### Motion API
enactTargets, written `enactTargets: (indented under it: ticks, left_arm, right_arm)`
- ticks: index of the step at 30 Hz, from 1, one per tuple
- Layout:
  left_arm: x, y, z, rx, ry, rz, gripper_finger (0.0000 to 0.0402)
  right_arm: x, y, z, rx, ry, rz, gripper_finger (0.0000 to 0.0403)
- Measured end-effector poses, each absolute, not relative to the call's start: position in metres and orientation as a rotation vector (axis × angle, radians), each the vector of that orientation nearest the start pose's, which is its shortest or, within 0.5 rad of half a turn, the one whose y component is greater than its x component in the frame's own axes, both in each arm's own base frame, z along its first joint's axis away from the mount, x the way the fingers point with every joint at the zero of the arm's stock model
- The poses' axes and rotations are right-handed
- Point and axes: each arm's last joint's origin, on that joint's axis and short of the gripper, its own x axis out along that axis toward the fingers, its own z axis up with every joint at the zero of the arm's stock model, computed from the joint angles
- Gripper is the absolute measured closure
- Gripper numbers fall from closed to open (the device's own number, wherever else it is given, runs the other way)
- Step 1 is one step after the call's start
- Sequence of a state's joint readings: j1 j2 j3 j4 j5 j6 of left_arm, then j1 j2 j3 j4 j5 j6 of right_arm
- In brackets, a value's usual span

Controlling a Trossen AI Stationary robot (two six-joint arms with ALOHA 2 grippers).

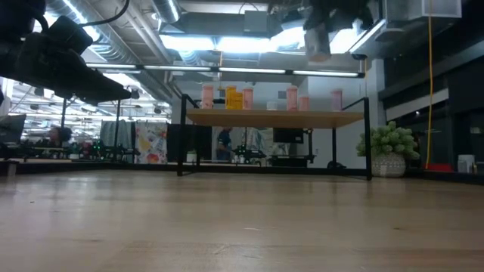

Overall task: Pick and place medicine bottles onto shelf by color
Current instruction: Put the big white pill bottle on the shelf

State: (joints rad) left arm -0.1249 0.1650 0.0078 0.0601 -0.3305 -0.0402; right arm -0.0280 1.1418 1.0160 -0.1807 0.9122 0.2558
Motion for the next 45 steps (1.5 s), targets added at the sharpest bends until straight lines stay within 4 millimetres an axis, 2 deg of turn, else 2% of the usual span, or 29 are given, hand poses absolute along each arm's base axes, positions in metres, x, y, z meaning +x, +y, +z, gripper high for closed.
enactTargets:
  ticks: [6,13,18,24,31,45]
  left_arm:
    - [0.106,-0.004,0.159,-0.018,0.091,0.208,0.0212]
    - [0.106,-0.004,0.159,-0.018,0.091,0.208,0.0212]
    - [0.106,-0.004,0.159,-0.020,0.090,0.208,0.0212]
    - [0.106,-0.004,0.159,-0.020,0.090,0.209,0.0212]
    - [0.106,-0.004,0.159,-0.020,0.090,0.208,0.0212]
    - [0.106,-0.004,0.159,-0.019,0.090,0.209,0.0212]
  right_arm:
    - [0.242,-0.033,0.315,0.114,0.186,-0.964,0.0220]
    - [0.240,-0.033,0.272,0.108,0.121,-0.954,0.0218]
    - [0.233,-0.033,0.251,0.077,0.089,-0.988,0.0221]
    - [0.228,-0.036,0.240,0.068,0.098,-1.008,0.0218]
    - [0.227,-0.047,0.240,0.063,0.108,-1.013,0.0218]
    - [0.226,-0.069,0.238,0.096,0.132,-0.897,0.0215]
